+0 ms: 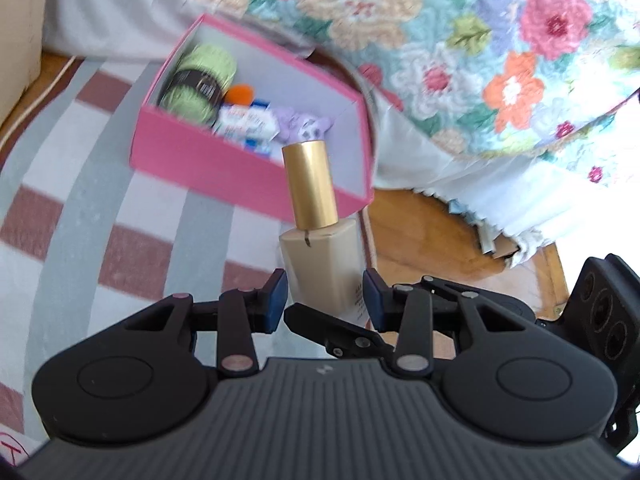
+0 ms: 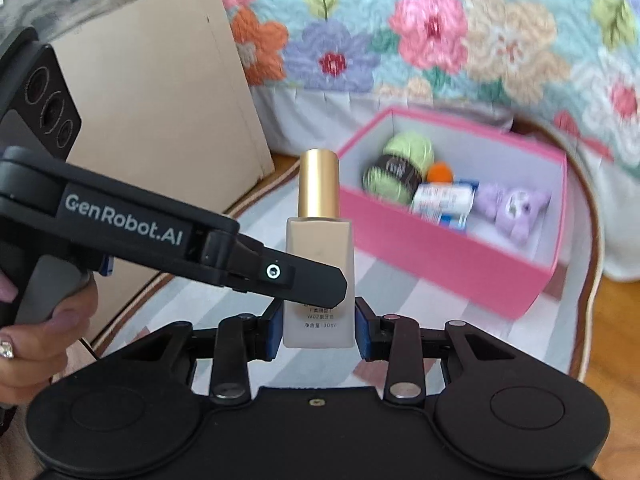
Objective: Organize objects
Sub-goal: 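Carry the foundation bottle upright into the pink box with the left tool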
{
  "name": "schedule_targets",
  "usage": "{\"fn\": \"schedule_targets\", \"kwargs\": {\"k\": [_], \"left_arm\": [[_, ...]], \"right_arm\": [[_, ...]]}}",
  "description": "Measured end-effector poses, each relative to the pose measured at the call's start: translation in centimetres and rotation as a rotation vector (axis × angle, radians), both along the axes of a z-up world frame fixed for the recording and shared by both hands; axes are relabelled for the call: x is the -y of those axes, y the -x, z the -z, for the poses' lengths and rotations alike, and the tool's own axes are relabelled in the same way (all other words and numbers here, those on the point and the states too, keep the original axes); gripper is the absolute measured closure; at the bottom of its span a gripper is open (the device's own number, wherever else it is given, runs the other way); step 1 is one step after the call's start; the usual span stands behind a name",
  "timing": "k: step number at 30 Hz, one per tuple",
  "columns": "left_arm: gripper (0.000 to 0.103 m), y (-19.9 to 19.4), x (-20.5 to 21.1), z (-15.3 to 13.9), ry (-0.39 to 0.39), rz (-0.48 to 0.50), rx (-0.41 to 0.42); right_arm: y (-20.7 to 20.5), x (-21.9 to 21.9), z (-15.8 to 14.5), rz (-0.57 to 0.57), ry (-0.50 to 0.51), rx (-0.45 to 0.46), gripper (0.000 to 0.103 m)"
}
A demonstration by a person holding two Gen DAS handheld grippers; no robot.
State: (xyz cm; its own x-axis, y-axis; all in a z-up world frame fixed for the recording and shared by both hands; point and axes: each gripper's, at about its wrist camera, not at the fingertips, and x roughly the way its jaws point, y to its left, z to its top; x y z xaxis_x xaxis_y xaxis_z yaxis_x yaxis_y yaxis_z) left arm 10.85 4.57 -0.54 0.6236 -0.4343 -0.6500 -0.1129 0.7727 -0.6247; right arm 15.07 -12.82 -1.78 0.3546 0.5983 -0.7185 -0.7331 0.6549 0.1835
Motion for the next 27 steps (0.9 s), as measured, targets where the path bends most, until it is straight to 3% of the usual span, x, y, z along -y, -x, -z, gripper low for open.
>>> {"fn": "schedule_targets", "kwargs": {"k": [3,8,14,16,19,27], "left_arm": [[0.064,-1.2,-0.4,-2.7,-0.002,0.000,0.039],[0.064,-4.5,-0.1,-6.0,-0.083,0.042,0.137],[0.063,-10.6,-1.0,-6.3,-0.021,0.021,0.209],[0.063,-13.2,-1.0,-5.0,0.017,0.007,0.197],[0.062,-16.1,-0.7,-2.8,0.019,0.001,0.160],[0.062,-22.6,-1.4,6.3,0.120,0.000,0.023]], "right_arm": [[-1.3,0.6,-2.8,0.021,-0.050,-0.004,0.062],[-4.7,1.0,-6.0,0.079,-0.115,-0.017,0.063],[-9.6,-0.1,-7.8,0.157,-0.095,0.039,0.063],[-11.6,-0.7,-7.7,0.198,-0.062,0.034,0.063],[-15.3,-1.1,-6.0,0.264,-0.016,-0.046,0.063],[-21.4,-1.6,1.8,0.326,0.078,-0.162,0.063]]}}
